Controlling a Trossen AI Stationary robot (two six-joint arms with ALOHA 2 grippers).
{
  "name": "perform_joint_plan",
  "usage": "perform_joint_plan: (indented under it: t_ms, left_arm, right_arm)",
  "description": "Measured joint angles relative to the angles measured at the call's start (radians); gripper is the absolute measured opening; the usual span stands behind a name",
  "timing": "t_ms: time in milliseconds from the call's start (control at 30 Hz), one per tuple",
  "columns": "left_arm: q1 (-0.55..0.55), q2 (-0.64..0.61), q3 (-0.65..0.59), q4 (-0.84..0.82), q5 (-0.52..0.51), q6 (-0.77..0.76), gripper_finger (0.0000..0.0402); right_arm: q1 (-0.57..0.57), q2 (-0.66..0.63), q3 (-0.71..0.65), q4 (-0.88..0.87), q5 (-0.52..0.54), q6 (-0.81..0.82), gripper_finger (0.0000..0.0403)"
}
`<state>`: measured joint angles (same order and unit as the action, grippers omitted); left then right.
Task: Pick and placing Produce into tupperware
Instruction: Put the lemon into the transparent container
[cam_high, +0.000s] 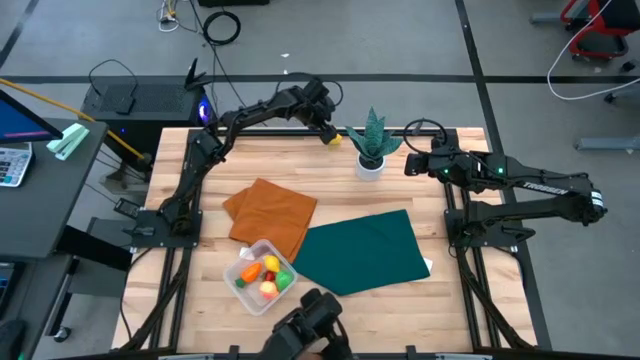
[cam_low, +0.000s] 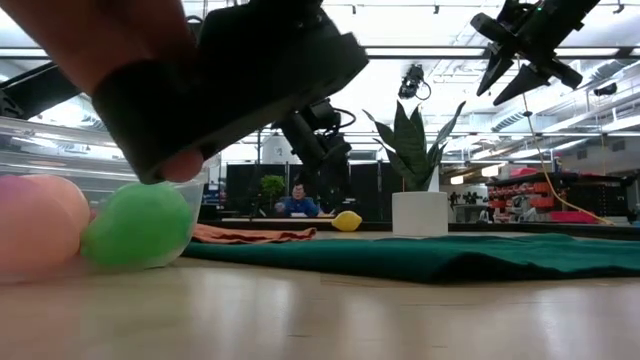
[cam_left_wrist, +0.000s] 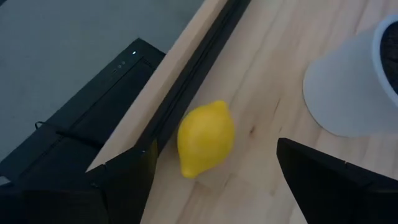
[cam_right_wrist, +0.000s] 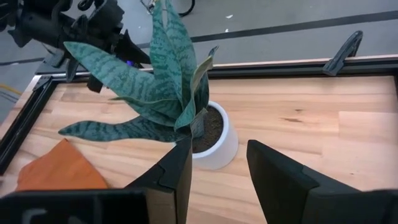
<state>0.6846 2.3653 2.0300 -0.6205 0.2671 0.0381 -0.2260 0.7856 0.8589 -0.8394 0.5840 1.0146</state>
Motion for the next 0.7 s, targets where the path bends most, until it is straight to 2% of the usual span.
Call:
perform_joint_plan:
  t_ms: [467, 700]
  left_arm:
    - [-0.021, 0.0, 0.0, -0.049, 0.02, 0.0, 0.0339]
    - [-0.016, 0.0, 0.0, -0.064, -0.046, -0.002, 0.0339]
  right_arm:
    - [0.0, 0.0, 0.0, 0.005, -0.016, -0.016, 0.0121]
    - [0.0, 0.0, 0.0, 0.025, -0.023, -0.016, 0.0121]
